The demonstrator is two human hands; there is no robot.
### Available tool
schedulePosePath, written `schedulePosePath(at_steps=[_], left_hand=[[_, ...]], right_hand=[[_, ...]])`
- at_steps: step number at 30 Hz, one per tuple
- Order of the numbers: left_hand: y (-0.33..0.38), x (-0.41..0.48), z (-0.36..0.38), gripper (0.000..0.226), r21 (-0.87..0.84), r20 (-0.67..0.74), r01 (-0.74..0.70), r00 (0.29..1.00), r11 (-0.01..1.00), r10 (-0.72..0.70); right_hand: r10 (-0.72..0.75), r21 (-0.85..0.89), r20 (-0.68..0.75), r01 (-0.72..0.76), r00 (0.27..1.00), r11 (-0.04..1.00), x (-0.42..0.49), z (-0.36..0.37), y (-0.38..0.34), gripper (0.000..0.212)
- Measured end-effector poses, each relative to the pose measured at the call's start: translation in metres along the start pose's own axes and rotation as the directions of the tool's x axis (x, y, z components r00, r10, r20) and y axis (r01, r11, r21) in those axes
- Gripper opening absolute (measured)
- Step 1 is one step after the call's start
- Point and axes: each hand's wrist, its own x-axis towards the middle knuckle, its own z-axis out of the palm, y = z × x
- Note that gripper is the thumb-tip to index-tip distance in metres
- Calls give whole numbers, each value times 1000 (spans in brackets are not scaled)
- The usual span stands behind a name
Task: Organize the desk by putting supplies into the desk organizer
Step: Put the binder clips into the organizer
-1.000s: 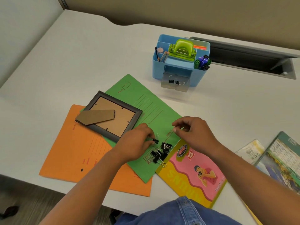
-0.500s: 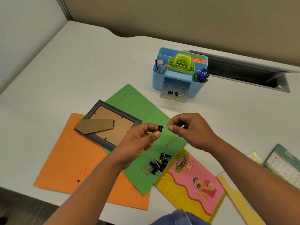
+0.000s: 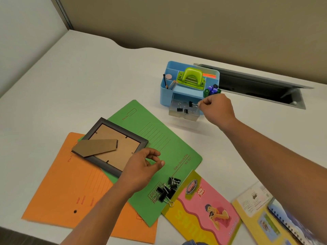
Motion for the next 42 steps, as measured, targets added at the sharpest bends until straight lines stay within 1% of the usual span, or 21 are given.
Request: schedulePosePath(at_steps=[5,9,11,14,20,24,27,32,37,39,40,42], left_hand=[[-8,-2,1,19,149,-6,-35,999,988,36],[-11,-10,2,16,339,41,-80,997,937,70],[-9,-14,2,16,435,68,-105,994,894,84],[-7,-25,4,20,550,81,-119,993,827,89],[-9,-51,16,40,736,82,-75,996,673,22],[-15,-60,21,40,784,60,-50,998,618,5],[-21,-63,20,34,792,21,-22,1000,610,8],[-30,-65,20,23,807,-30,-6,998,591,52],[-27,-58,22,20,805,-94,48,995,591,47],[-26,-54,21,21,785,-74,7,994,619,83],[-25,-52,21,25,775,-33,-39,994,630,102],[-25,-48,22,35,780,62,-121,991,615,116]], right_hand=[[-25,16,-70,26,997,1000,-10,3,2,17],[-16,67,-80,22,997,998,-36,4,9,11],[-7,112,-48,13,999,994,-55,6,14,9],[-13,162,38,7,999,987,-87,14,23,8],[14,201,192,-53,981,978,-143,34,42,9],[25,219,228,-77,973,973,-164,40,47,10],[29,229,249,-88,968,969,-173,41,47,11],[15,234,253,-76,967,969,-182,39,47,11],[13,241,259,-78,966,967,-188,38,46,11],[13,245,260,-79,966,966,-189,37,45,11],[15,247,260,-81,965,966,-190,37,45,11],[17,247,260,-84,965,965,-191,36,44,10]])
